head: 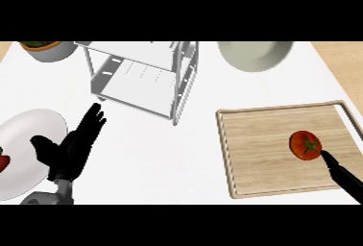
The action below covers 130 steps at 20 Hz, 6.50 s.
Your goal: Pick the tomato from the tray and place it in the tiered basket
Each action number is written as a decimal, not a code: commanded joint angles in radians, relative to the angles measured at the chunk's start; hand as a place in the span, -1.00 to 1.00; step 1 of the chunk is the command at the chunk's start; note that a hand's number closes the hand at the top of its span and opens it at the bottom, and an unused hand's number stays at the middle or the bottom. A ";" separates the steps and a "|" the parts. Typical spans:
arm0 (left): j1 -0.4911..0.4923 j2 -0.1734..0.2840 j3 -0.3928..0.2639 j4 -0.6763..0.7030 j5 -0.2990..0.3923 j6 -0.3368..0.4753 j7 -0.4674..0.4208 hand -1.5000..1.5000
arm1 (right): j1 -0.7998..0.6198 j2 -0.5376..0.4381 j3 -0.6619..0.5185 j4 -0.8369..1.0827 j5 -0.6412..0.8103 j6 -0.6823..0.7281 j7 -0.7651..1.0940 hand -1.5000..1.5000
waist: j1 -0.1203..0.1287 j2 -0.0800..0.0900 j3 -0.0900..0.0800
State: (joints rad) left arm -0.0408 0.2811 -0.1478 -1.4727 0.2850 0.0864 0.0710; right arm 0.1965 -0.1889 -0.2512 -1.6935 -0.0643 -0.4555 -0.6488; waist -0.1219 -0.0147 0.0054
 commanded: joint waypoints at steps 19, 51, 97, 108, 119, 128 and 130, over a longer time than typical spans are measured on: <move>-0.175 -0.027 -0.027 0.040 -0.012 -0.030 0.097 0.00 | 0.724 0.189 0.406 -0.485 0.881 -0.403 0.744 -1.00 | 0.142 0.043 -0.013; -0.104 -0.060 0.042 -0.028 -0.061 -0.095 0.150 0.00 | 0.187 0.189 0.525 -0.203 1.641 -0.134 1.758 -1.00 | 0.121 0.014 -0.005; -0.163 -0.187 0.096 0.000 -0.187 -0.121 0.176 0.00 | -0.059 0.125 0.211 0.240 1.196 -0.451 1.167 1.00 | 0.118 0.014 -0.005; -0.157 -0.187 0.075 0.016 -0.173 -0.154 0.156 0.00 | -0.090 0.185 0.650 0.174 1.295 -0.038 1.669 1.00 | 0.173 0.015 -0.012; -0.143 -0.174 0.095 0.038 -0.178 -0.143 0.164 0.00 | -0.286 0.188 0.911 -0.220 1.568 0.131 2.009 1.00 | 0.121 -0.008 -0.017; -0.141 -0.163 0.096 0.021 -0.171 -0.157 0.170 0.00 | -0.503 0.188 0.957 -0.322 1.702 0.412 2.099 1.00 | 0.136 -0.004 -0.015; -0.137 -0.173 0.088 0.026 -0.181 -0.152 0.149 0.00 | -0.543 0.188 0.955 -0.326 1.686 0.456 2.114 1.00 | 0.139 -0.001 -0.015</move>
State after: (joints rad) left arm -0.1810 0.1145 -0.0510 -1.4492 0.1141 -0.0684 0.2343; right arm -0.2425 -0.0130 0.6863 -1.9877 1.6067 -0.1978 1.2424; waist 0.0119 -0.0193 -0.0102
